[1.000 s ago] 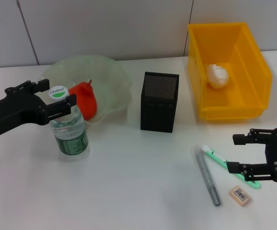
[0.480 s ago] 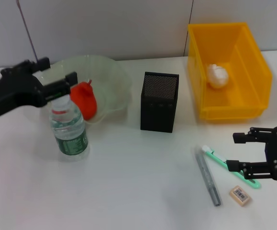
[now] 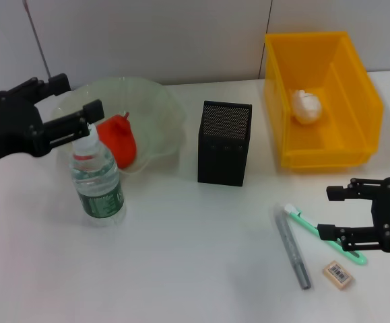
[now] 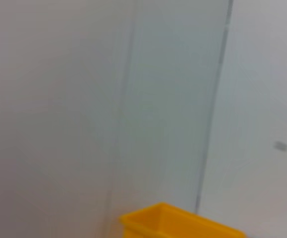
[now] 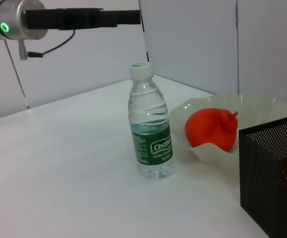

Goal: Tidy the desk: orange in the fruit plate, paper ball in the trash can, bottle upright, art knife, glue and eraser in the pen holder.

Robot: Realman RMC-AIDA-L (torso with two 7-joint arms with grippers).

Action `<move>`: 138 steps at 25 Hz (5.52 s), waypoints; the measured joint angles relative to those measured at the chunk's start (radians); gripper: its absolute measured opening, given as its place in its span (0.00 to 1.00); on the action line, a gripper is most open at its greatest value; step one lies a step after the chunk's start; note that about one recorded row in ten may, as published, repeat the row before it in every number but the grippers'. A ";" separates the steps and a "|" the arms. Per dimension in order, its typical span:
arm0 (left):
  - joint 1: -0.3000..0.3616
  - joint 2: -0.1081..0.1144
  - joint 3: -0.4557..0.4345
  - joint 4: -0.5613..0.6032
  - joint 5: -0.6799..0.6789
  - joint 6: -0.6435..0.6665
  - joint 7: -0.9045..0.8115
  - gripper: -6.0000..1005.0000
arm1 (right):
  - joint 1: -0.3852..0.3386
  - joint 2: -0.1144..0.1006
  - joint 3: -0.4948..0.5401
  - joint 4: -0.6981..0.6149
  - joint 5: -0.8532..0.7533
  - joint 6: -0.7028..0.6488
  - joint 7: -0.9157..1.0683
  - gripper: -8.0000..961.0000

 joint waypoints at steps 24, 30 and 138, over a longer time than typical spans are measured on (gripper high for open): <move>-0.019 -0.002 -0.037 -0.178 0.142 0.322 0.257 0.83 | 0.186 -0.006 0.000 0.101 -0.169 0.113 0.384 0.80; -0.076 0.003 -0.061 -0.302 0.175 0.302 0.323 0.83 | 0.214 -0.011 -0.061 0.163 -0.195 0.111 0.471 0.80; -0.105 -0.002 -0.052 -0.384 0.245 0.321 0.383 0.83 | 0.421 -0.015 -0.634 0.002 -0.726 0.255 1.078 0.53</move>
